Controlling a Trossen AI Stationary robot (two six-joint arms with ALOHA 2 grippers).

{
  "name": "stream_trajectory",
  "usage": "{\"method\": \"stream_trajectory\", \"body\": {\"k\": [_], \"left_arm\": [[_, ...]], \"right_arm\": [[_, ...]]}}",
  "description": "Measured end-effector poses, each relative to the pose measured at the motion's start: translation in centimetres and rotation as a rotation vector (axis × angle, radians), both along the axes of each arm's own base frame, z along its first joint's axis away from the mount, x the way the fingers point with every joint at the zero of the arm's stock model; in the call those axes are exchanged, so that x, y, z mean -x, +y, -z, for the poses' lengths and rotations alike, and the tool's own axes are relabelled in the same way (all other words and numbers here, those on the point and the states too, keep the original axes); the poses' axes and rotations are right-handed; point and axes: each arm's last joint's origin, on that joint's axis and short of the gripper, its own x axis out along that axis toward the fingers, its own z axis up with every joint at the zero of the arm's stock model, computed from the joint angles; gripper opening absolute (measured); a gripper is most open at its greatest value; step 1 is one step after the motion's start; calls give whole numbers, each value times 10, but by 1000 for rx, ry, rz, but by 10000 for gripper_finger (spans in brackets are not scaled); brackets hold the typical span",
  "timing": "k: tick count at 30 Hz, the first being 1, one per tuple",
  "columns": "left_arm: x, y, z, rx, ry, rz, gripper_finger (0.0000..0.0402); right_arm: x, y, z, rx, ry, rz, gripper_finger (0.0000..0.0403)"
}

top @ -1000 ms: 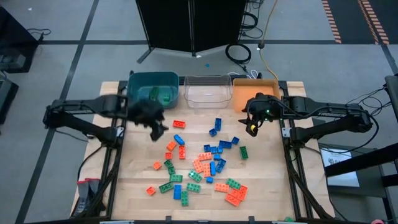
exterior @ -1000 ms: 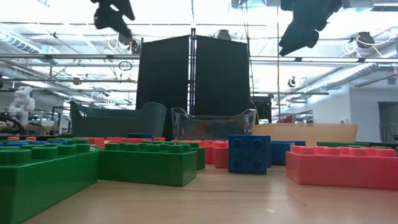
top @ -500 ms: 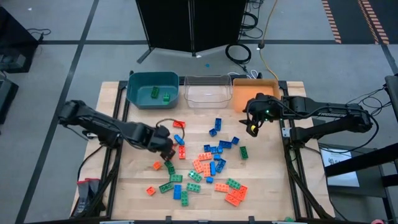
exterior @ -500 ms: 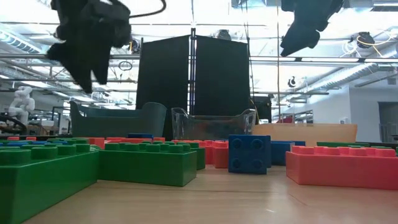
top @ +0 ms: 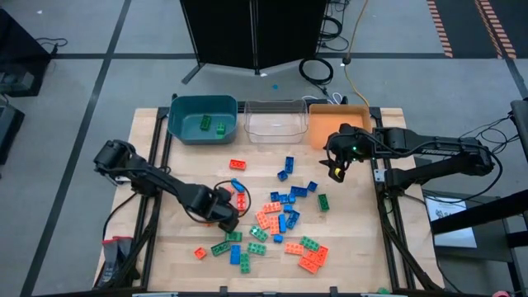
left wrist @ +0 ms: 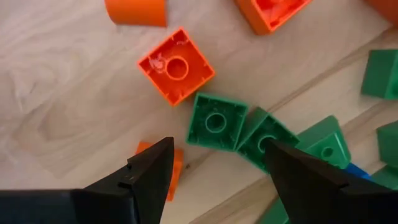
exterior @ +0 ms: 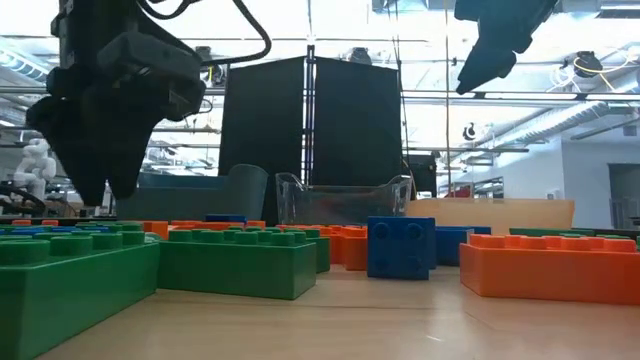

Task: Sort blocks
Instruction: Put the green game piece into the blue bin

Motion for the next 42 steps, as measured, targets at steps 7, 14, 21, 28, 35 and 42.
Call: {"method": "stream_trajectory", "body": {"k": [7,14,21,28,35,42], "left_arm": [[-1,-5,9,-13,26,-5,258],[-8,-7,20,-24,19,21,258],[-20,-9,35,15,-1,66,257],[-25,-13,45,53,6,71,238],[-27,-8,39,61,-27,58,148],[-31,-3,31,71,-69,44,49]], "right_arm": [[0,0,0,20,7,-23,240],[0,0,0,17,10,-23,240],[0,0,0,16,12,-24,240],[1,0,1,16,14,-25,240],[1,0,0,16,14,-25,240],[1,0,0,16,14,-25,240]]}}
